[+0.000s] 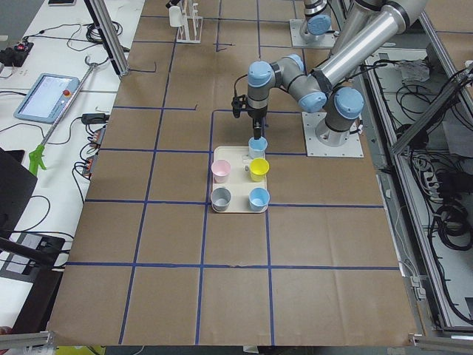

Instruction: Transfer IKEA cup to right arm and place on rack

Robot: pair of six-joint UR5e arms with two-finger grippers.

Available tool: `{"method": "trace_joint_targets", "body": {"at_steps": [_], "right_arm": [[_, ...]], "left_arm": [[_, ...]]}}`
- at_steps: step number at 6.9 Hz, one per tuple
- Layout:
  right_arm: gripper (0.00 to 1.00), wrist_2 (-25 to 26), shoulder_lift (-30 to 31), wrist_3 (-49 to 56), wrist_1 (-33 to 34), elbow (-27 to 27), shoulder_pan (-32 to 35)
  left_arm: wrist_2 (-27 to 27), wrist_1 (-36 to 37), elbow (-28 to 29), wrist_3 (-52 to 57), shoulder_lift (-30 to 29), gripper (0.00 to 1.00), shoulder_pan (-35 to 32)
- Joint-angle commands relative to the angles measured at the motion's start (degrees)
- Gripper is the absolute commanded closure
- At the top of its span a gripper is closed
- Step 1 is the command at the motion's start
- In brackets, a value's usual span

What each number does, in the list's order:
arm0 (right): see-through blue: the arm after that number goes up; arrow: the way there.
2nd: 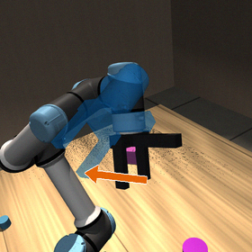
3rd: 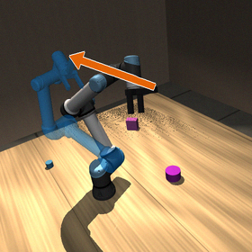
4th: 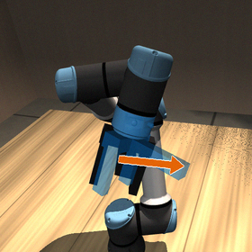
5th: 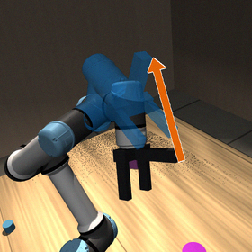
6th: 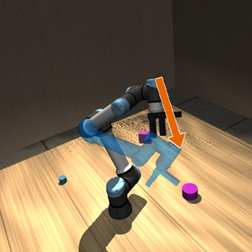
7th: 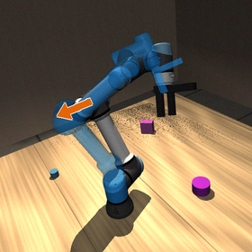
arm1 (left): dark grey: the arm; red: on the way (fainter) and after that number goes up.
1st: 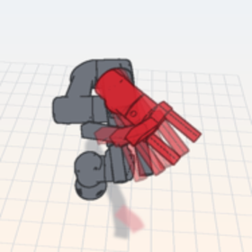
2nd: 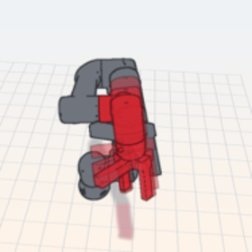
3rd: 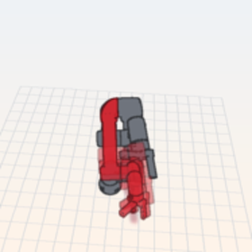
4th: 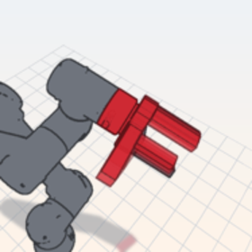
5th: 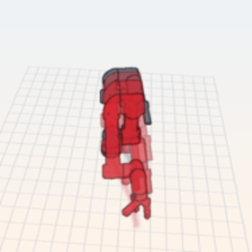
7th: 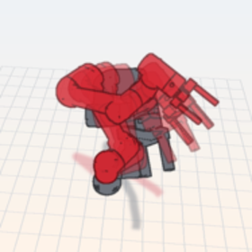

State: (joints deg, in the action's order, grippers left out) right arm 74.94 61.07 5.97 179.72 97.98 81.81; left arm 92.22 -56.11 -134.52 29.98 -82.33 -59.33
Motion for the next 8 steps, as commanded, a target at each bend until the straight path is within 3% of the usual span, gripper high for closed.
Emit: {"method": "trace_joint_targets", "body": {"at_steps": [1, 2, 3, 4, 5, 6, 8], "right_arm": [[0.01, -5.81, 3.43, -0.16, 0.20, -0.07, 2.99], [0.01, -9.95, 4.05, -1.04, 0.28, -0.16, 5.71], [0.01, -10.17, 5.36, -7.40, 0.28, 0.27, 7.30], [0.00, -10.08, 6.86, -20.42, 0.20, 0.54, 8.79], [0.00, -10.17, 7.39, -32.74, 0.20, 0.63, 11.68], [0.00, -10.17, 7.40, -42.78, 0.37, 0.72, 13.80], [0.01, -9.47, 9.14, -62.90, 0.55, 1.76, 16.18]], "left_arm": [[3.03, 1.79, -0.83, -0.10, -3.09, 0.03, 0.09], [3.31, 1.79, -0.48, -0.01, -3.27, 0.07, 0.09], [3.32, 1.88, -0.22, 0.69, -3.19, 0.32, 0.09], [3.58, 1.71, -0.04, 1.22, -2.58, 0.71, 0.09], [3.49, 1.27, 0.31, 1.22, -2.22, 0.91, 0.09], [3.32, 0.57, 1.88, 0.44, -2.13, 1.00, 0.00], [3.05, -2.86, 4.96, 0.43, -2.04, 1.00, 0.09]]}}
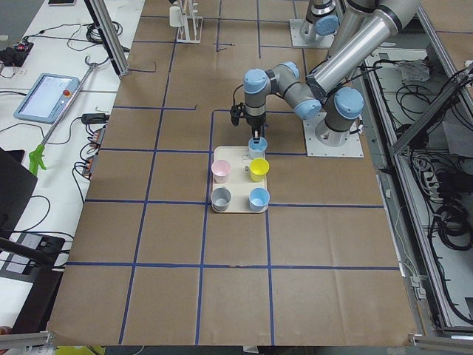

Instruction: Transfer IKEA cup to right arm and place on rack

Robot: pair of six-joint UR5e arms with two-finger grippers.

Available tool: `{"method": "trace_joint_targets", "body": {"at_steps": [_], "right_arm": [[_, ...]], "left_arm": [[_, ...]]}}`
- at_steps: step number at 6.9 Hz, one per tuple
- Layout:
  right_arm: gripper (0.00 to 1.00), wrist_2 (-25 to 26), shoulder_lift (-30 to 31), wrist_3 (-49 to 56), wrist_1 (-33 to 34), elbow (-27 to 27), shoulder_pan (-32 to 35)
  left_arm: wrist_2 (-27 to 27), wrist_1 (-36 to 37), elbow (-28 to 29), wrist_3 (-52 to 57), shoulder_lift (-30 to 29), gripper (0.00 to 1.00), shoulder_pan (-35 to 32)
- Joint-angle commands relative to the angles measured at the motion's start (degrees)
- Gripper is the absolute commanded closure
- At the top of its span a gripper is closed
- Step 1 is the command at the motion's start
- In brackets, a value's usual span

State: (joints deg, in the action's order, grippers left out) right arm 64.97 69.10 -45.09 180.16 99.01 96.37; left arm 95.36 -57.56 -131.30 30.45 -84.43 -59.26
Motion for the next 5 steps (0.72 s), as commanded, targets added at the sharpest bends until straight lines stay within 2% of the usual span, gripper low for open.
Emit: {"method": "trace_joint_targets", "body": {"at_steps": [1, 2, 3, 4, 5], "right_arm": [[0.01, 0.51, 1.65, -22.31, 1.06, 2.14, 2.32], [0.01, 0.51, 1.22, -28.59, 6.90, 3.37, 2.33], [0.01, 0.69, 1.04, -33.09, 11.83, 4.78, 2.33], [0.01, 0.69, 1.21, -34.27, 12.23, 6.18, 2.33], [0.01, 0.69, 0.87, -34.36, 13.71, 6.89, 2.33]], "left_arm": [[0.17, -4.29, 5.06, 0.05, 0.15, 1.00, -0.06], [0.00, -12.15, 12.66, -0.12, 0.06, 1.00, -0.24], [-0.26, -22.50, 23.79, -0.12, -2.38, 1.00, -0.41], [-1.83, -29.65, 32.86, -0.04, -4.93, 1.00, -0.41], [-4.46, -33.37, 40.35, -0.04, -9.30, 1.00, -0.41]]}}
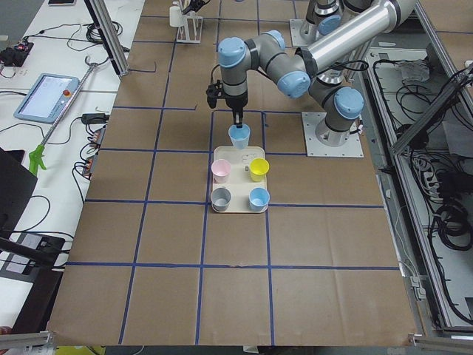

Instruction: Transfer IKEA cup to right arm and place on rack

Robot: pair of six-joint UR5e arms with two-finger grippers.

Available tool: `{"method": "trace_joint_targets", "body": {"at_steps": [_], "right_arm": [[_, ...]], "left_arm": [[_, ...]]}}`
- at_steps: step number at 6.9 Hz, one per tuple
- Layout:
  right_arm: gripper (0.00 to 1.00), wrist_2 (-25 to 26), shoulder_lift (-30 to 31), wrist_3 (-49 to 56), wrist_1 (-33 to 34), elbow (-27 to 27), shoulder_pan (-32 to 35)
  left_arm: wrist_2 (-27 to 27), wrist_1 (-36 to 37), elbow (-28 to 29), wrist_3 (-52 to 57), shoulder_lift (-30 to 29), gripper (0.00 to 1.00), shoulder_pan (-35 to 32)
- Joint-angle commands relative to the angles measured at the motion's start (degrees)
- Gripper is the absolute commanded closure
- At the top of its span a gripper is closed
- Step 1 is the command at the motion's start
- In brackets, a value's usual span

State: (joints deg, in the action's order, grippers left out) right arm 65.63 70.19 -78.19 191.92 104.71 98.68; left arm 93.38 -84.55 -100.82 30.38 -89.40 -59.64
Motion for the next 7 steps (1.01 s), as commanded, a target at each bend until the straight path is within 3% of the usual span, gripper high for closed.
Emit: {"method": "trace_joint_targets", "body": {"at_steps": [1, 3, 5, 6, 7], "right_arm": [[0.01, 0.02, -0.75, -1.43, 3.45, 1.37, -0.06], [0.00, -0.07, -0.15, -1.43, 4.25, 1.81, -0.33], [0.00, 0.02, 0.12, -1.52, 4.34, 1.81, -0.33], [0.00, -0.07, 0.04, -1.52, 4.34, 2.16, -0.07], [0.00, -0.24, 0.12, -1.52, 4.26, 2.07, -0.15]], "left_arm": [[-4.24, -7.63, 13.24, 0.37, -6.81, 1.00, -0.99], [-16.07, -2.50, 13.46, 4.91, -7.98, 1.00, -2.14], [-34.57, 5.58, 12.41, 9.84, -8.77, 1.00, -2.41], [-43.81, 11.81, 8.83, 16.92, -8.51, 1.00, -2.50], [-49.56, 16.91, 5.58, 17.42, -7.98, 1.00, -2.67]]}}
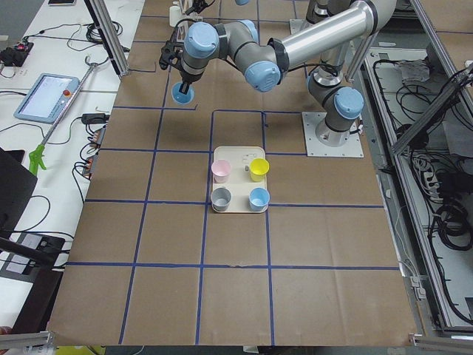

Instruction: Transfer IKEA cup to right arm and place on rack

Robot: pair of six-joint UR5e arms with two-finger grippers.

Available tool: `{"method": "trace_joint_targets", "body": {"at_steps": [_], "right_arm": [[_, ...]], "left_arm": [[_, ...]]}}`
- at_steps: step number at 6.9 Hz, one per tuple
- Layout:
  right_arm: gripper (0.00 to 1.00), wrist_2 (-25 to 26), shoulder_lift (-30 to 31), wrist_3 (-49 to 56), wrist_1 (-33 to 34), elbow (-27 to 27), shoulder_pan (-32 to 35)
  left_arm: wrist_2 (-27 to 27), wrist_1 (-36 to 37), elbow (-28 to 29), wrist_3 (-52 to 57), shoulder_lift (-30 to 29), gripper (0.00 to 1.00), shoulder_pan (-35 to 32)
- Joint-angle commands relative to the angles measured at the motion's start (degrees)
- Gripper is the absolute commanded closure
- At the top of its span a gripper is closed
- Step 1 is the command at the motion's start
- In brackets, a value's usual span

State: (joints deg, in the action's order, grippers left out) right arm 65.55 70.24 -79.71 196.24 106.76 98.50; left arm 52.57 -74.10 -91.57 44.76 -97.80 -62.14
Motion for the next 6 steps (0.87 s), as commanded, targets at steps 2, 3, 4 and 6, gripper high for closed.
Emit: {"method": "trace_joint_targets", "body": {"at_steps": [2, 3, 4, 6], "right_arm": [[0.00, -0.24, 0.07, 0.00, -0.06, 0.21, 0.03], [0.00, -0.07, 0.25, 0.08, 0.46, 0.73, -0.06], [0.00, 0.19, 0.60, 0.34, 1.25, 1.78, 0.03], [0.00, 0.02, 0.77, -2.79, 1.25, 3.54, 0.20]], "left_arm": [[-19.92, 15.63, -8.87, 8.39, -0.03, 1.00, -0.35], [-25.01, 18.01, -10.37, 12.25, -0.20, 1.00, -2.09], [-28.46, 19.07, -10.82, 15.16, -0.29, 1.00, -4.02], [-35.75, 19.09, -15.71, 24.72, -0.38, 1.00, -4.48]]}}
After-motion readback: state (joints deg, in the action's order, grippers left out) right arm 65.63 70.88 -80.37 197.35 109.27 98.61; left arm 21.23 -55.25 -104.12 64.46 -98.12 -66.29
